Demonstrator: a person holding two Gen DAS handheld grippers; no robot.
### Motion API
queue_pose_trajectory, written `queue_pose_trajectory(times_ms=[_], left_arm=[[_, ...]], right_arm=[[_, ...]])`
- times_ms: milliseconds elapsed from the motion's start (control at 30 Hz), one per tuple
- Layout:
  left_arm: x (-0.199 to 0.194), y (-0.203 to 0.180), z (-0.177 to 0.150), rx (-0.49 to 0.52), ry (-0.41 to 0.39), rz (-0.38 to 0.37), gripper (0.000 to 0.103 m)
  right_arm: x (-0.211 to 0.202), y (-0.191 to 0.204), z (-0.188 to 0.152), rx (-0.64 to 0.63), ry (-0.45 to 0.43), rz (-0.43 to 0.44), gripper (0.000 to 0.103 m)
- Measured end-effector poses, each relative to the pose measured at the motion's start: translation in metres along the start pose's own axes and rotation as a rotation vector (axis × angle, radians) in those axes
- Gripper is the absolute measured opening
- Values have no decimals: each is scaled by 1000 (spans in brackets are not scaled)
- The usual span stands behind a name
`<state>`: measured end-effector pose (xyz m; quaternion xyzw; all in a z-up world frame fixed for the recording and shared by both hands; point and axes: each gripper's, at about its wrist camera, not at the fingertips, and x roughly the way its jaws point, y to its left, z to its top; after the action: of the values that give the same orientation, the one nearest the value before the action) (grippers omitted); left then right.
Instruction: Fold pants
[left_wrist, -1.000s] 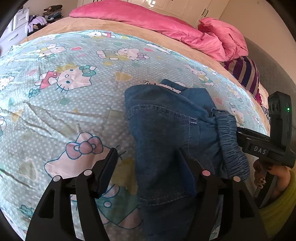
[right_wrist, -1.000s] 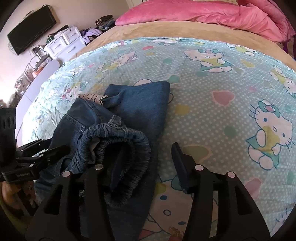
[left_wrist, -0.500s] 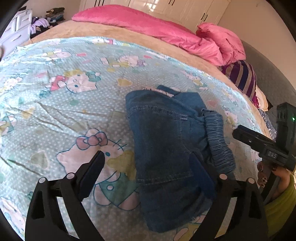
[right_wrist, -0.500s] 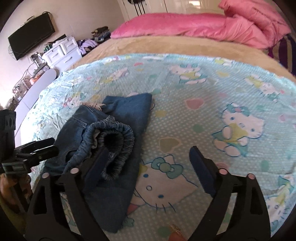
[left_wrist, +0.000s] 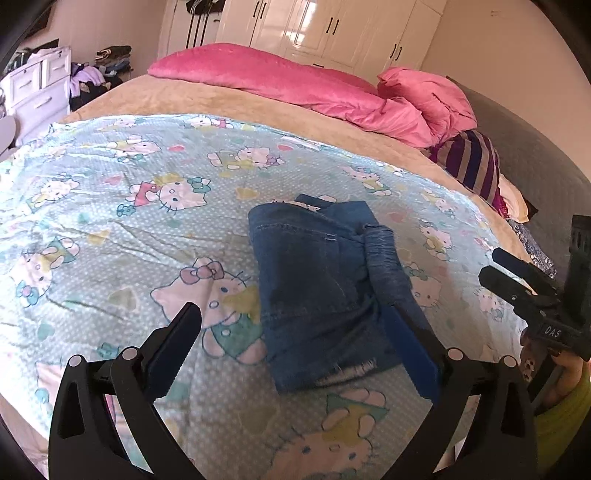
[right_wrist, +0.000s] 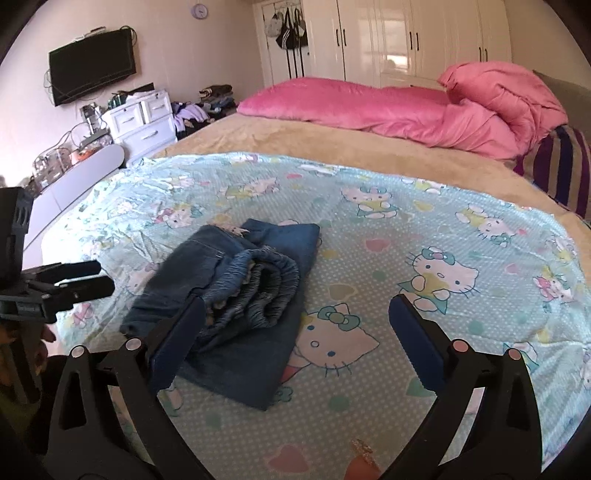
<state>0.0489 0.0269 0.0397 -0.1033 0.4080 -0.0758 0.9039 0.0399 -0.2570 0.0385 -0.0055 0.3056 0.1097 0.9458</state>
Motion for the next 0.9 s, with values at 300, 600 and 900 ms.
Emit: queue_pose_trajectory(times_ms=[300, 600, 900], left_arm=[[-26, -14, -27, 49, 1, 29, 99], [-32, -14, -47, 49, 37, 51, 99], [-22, -12, -65, 38, 103, 77, 99]], right_arm=[[-27, 16, -16, -19, -8, -18, 94], [-40, 24, -31, -17, 16, -28, 94], [-25, 28, -55, 9, 94, -41, 94]])
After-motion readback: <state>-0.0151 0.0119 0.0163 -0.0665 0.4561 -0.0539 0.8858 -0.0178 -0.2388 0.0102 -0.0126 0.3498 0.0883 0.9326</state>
